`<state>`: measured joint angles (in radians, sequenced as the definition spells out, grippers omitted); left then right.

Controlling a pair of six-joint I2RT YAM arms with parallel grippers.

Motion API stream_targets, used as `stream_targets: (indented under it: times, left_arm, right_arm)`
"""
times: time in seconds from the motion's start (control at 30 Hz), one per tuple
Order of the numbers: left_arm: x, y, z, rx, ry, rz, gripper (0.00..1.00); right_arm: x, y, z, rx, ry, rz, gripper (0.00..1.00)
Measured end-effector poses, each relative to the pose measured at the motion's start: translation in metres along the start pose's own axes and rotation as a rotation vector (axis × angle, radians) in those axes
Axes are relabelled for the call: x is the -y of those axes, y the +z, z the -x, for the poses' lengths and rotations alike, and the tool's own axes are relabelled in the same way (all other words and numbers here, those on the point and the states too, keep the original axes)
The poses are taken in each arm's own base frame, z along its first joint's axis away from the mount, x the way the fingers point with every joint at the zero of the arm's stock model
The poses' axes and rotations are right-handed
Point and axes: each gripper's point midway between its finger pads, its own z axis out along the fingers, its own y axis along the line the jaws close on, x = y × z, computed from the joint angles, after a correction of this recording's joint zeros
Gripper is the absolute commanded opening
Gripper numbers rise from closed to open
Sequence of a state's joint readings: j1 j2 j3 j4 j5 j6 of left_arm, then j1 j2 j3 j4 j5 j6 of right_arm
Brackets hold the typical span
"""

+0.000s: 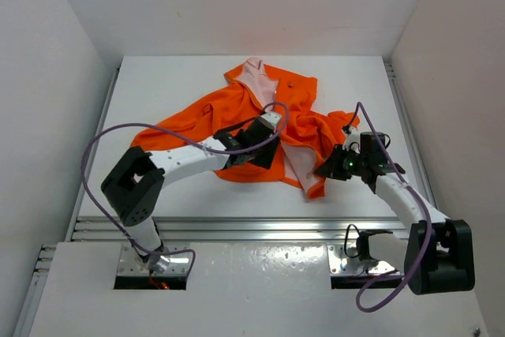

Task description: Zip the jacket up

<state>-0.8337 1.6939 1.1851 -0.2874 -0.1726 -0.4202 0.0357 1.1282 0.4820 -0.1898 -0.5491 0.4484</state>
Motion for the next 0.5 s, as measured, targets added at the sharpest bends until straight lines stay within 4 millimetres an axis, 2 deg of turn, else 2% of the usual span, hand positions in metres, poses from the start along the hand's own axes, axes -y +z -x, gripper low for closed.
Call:
stream_targets:
  times: [0.1, 0.23, 0.3, 0.37, 0.5]
  left_arm:
    - [0.009, 0.016, -0.015, -0.055, 0.016, 0.018, 0.61]
    - [0.014, 0.035, -0.021, -0.094, -0.003, 0.045, 0.59]
    - [0.012, 0.043, -0.025, -0.112, -0.005, 0.078, 0.52]
    - [0.008, 0.052, -0.03, -0.13, -0.003, 0.108, 0.49]
    - [-0.003, 0.07, -0.046, -0.173, 0.002, 0.185, 0.26]
  right_arm:
    - [0.007, 0.001, 0.002, -0.002, 0.034, -0.032, 0.0]
    - [0.008, 0.003, 0.008, 0.001, 0.053, -0.048, 0.0]
    - [0.01, 0.004, 0.01, 0.004, 0.061, -0.056, 0.0]
    - [0.011, 0.005, 0.011, 0.004, 0.066, -0.06, 0.0]
    - [0.012, 0.007, 0.013, 0.0, 0.073, -0.063, 0.0]
